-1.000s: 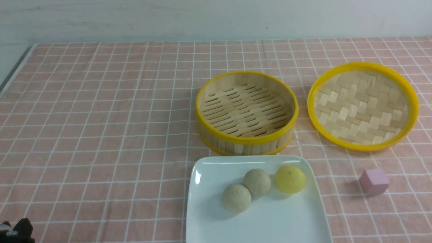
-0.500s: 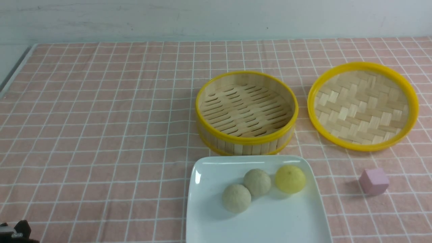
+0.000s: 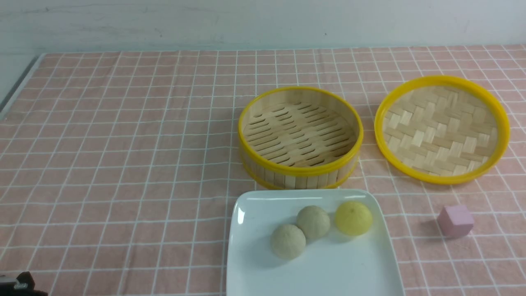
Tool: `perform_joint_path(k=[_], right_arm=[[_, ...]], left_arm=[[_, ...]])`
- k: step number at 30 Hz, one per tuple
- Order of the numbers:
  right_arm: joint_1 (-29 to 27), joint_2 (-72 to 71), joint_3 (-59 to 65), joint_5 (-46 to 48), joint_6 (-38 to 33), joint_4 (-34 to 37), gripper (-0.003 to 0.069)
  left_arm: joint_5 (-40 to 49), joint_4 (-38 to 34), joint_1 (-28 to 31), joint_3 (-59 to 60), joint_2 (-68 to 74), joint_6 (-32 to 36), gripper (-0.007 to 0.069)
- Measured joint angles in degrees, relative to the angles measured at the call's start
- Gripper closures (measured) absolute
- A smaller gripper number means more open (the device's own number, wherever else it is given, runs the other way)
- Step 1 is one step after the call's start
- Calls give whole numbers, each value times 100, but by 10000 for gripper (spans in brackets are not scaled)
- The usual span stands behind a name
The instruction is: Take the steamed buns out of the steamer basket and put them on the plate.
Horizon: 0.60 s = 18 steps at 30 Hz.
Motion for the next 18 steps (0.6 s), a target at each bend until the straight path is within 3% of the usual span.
perform_joint_path(k=[8,18], right_arm=[[0,0,0,0,0,0,345],[0,0,0,-4,0,0,428]], left_arm=[[103,-6,0,0,0,0,385],[1137,-18,0,0,-1052,0,385]])
